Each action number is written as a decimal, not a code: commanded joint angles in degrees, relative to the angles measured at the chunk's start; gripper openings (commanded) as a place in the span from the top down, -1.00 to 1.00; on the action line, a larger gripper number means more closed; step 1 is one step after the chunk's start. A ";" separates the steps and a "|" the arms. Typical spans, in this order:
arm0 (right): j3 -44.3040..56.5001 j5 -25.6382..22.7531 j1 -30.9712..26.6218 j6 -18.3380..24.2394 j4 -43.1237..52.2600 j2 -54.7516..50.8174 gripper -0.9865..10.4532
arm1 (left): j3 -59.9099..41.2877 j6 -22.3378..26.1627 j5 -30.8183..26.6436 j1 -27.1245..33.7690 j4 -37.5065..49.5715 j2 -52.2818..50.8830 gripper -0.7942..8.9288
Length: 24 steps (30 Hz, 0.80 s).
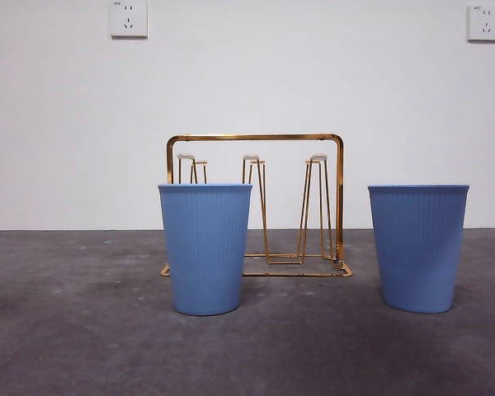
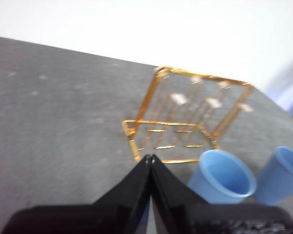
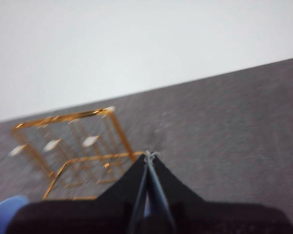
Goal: Pick up cup 1,put cup 1 in the cup rack,pick up cup 2,put cup 2 in the cup rack
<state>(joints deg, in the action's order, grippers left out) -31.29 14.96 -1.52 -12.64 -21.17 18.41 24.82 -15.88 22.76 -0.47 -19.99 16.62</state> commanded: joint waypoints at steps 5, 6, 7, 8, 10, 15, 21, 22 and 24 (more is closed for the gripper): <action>-18.01 8.85 0.00 8.70 -12.96 13.18 0.85 | 14.56 5.25 8.26 0.11 -10.29 9.88 0.85; -20.20 9.84 0.00 9.77 -14.95 14.75 0.85 | 16.50 6.14 9.51 0.11 -11.98 11.15 0.85; -22.69 10.93 0.00 10.91 -17.29 16.44 0.85 | 18.73 7.19 11.02 0.11 -13.81 12.63 0.85; -25.07 11.76 0.00 11.93 -19.63 18.10 0.85 | 20.90 8.15 12.46 0.09 -15.47 14.01 0.85; -28.89 12.96 0.00 13.44 -23.58 20.65 0.85 | 24.37 9.86 14.01 -0.02 -18.12 16.11 0.85; -36.76 14.32 0.07 15.43 -31.98 25.86 0.85 | 32.02 12.11 14.45 -0.90 -23.76 20.28 0.85; -39.10 14.73 0.07 15.87 -33.27 27.93 0.82 | 35.65 11.32 15.19 -1.53 -24.13 22.60 0.81; -39.19 14.69 0.07 15.89 -33.31 27.98 0.81 | 35.93 10.99 15.21 -1.53 -24.15 22.86 0.73; -39.32 14.86 0.07 15.89 -33.27 28.24 0.65 | 36.44 10.47 15.72 -1.53 -24.24 23.34 0.26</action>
<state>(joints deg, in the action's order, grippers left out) -70.30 29.58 -1.50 2.68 -54.48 46.65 61.10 -5.15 38.15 -1.85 -44.25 39.94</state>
